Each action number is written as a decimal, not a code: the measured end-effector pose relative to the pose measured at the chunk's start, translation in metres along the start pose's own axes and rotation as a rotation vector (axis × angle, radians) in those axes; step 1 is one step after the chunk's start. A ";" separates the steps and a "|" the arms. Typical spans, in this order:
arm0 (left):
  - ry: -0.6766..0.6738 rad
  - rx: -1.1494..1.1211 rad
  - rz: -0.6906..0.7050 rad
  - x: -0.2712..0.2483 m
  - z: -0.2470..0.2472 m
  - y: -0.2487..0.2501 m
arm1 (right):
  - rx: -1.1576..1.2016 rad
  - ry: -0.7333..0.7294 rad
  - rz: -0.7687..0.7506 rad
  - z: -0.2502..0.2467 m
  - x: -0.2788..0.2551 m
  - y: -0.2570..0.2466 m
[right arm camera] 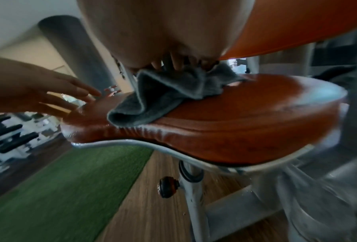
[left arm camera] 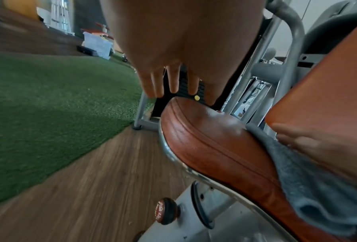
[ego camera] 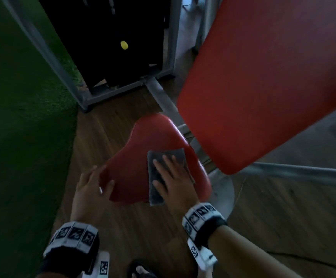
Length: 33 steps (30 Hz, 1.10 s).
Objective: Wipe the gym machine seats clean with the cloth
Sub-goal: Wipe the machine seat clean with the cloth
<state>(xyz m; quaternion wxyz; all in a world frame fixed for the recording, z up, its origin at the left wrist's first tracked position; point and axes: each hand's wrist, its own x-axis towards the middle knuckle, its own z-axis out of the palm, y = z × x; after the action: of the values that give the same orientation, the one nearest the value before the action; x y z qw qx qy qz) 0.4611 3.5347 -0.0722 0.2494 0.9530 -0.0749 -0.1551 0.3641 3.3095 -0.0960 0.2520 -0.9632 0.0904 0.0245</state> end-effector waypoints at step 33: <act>0.067 -0.194 0.057 -0.003 0.007 -0.020 | 0.732 0.302 1.123 0.008 -0.035 0.040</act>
<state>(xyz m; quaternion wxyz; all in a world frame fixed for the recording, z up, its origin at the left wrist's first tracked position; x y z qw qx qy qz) 0.4574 3.5495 -0.0867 0.3471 0.9265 -0.0782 -0.1224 0.3224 3.2848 -0.1186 0.4949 -0.6161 0.6126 -0.0151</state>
